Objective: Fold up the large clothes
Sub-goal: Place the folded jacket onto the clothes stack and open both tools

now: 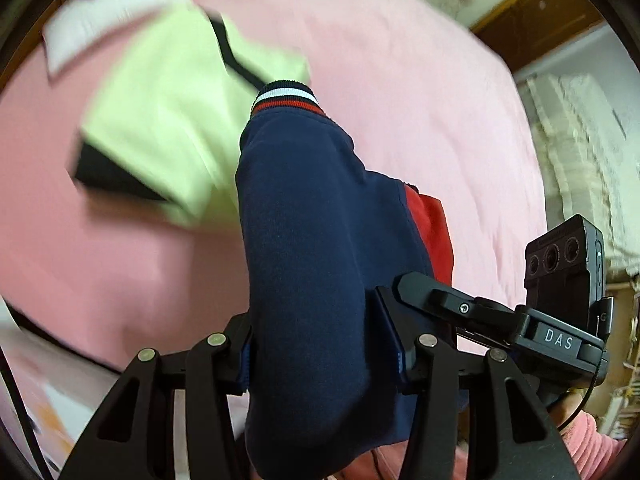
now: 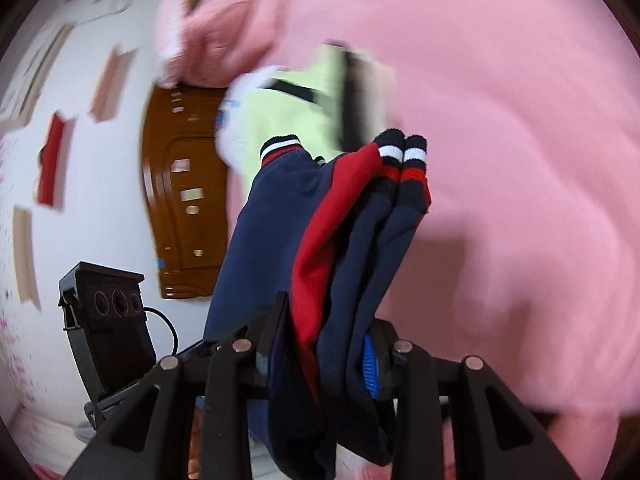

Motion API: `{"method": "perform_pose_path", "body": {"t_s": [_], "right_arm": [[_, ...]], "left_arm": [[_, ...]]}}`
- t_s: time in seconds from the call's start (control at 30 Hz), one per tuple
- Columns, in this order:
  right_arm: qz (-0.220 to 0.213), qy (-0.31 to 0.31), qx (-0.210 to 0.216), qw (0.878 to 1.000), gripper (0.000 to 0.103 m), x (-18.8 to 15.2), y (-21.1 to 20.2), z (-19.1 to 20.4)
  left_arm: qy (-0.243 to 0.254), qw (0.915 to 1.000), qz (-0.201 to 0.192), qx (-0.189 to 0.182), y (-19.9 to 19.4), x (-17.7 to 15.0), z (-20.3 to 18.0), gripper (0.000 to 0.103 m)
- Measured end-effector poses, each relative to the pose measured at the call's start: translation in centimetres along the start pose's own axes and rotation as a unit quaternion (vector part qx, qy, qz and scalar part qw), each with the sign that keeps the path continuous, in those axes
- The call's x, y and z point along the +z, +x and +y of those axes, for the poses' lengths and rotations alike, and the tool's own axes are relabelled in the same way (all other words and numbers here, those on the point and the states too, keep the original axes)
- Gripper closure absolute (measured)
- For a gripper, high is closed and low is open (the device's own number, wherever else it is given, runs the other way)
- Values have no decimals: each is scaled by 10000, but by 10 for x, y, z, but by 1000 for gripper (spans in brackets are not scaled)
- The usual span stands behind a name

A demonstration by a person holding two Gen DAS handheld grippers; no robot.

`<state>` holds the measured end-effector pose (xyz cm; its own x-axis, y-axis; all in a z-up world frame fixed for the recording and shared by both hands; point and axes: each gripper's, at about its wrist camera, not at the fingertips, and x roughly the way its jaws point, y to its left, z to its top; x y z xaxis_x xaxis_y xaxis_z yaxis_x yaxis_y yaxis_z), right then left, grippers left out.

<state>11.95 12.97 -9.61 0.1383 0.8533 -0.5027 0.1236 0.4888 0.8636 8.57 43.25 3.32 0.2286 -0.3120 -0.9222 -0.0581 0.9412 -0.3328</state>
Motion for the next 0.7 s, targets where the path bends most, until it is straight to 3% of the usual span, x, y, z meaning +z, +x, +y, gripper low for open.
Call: {"method": "perform_pose_path", "body": {"t_s": [0.13, 0.2, 0.3, 0.4, 0.5, 0.57, 0.6, 0.63, 0.7], "right_arm": [[-338, -626, 381, 9967, 72, 64, 41, 80], [-611, -1021, 470, 9918, 72, 85, 56, 109], [-980, -1151, 667, 9863, 72, 110, 76, 120], [-1311, -1109, 601, 9833, 72, 125, 107, 112], [-1475, -1094, 5, 9830, 68, 131, 151, 74], [-987, -1127, -801, 9855, 66, 141, 191, 48], [-677, -1141, -1183, 9841, 65, 145, 209, 41], [-313, -1212, -1500, 9807, 66, 148, 227, 29], [-450, -1428, -1414, 9786, 64, 146, 225, 29]], "left_arm": [[203, 9965, -773, 226, -51, 73, 37, 55], [342, 9934, -1049, 322, -66, 92, 43, 55], [669, 9875, -1359, 433, -65, 122, 59, 55], [1004, 9843, -1363, 506, -33, 146, 86, 54], [1105, 9828, -1302, 703, 44, 160, 99, 53], [878, 9844, -706, 1352, 104, 160, 123, 53], [778, 9860, -585, 1356, 123, 157, 133, 53], [735, 9869, -739, 1230, 131, 159, 128, 51], [723, 9839, -1151, 1160, 126, 150, 126, 49]]}}
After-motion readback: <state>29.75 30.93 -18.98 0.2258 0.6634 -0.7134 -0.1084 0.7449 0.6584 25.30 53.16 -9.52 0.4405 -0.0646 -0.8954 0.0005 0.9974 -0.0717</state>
